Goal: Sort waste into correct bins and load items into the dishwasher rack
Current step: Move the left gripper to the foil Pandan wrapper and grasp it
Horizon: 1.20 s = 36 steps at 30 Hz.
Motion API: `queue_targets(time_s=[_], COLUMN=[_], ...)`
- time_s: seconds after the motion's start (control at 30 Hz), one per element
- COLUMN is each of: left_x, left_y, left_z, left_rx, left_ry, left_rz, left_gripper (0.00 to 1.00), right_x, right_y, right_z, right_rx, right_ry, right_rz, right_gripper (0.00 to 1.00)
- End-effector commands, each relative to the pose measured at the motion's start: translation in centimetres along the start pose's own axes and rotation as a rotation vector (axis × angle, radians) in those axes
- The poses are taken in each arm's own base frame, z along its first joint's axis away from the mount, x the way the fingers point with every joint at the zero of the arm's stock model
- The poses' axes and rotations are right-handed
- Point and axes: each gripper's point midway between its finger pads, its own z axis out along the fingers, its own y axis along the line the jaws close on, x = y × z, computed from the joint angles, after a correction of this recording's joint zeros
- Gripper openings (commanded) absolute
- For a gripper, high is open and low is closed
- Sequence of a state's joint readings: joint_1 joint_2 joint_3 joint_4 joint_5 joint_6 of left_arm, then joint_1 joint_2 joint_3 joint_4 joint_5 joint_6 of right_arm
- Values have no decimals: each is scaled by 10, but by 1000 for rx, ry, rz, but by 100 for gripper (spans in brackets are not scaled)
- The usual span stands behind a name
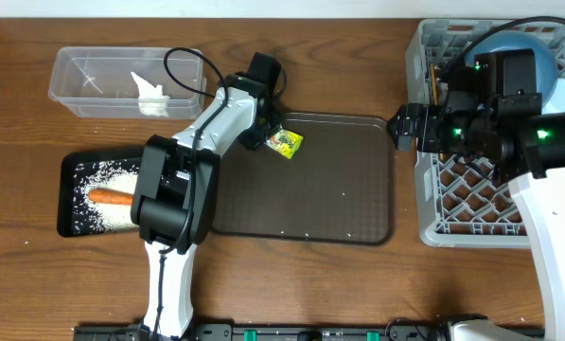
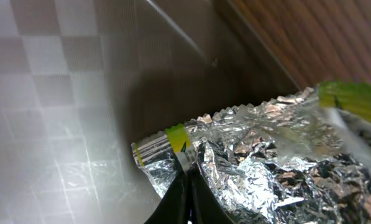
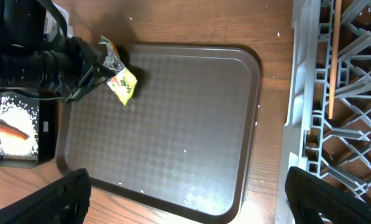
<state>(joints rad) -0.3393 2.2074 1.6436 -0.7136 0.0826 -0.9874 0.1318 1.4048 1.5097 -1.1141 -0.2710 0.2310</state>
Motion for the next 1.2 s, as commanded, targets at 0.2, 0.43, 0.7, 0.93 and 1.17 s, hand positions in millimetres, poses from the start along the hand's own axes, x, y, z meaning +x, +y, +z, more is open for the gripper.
queue_targets(time_s=[0.2,0.43,0.7,0.93,1.17], left_x=[-40,-111,-106,-46,-8], left_y=[-38,-12,18,32,38], left_z=[-109,-168,-145,-111,-49], left_rx=[212,137,63,-45,-116], left_ry=[-257,-644,-497,-228,-72], left_rz=[46,-74,-81,151,314], left_gripper=[6,6,35,44,50], right_x=[0,0,0,0,0], right_y=[3,3,3,3,3], right_z=[-6,-6,-6,-6,-6], right_rx=[-2,-2,-2,-2,-2], right_ry=[-16,-16,-16,-16,-16], right_rz=[-10,-10,-10,-10,-10], right_gripper=[99,99,99,99,99])
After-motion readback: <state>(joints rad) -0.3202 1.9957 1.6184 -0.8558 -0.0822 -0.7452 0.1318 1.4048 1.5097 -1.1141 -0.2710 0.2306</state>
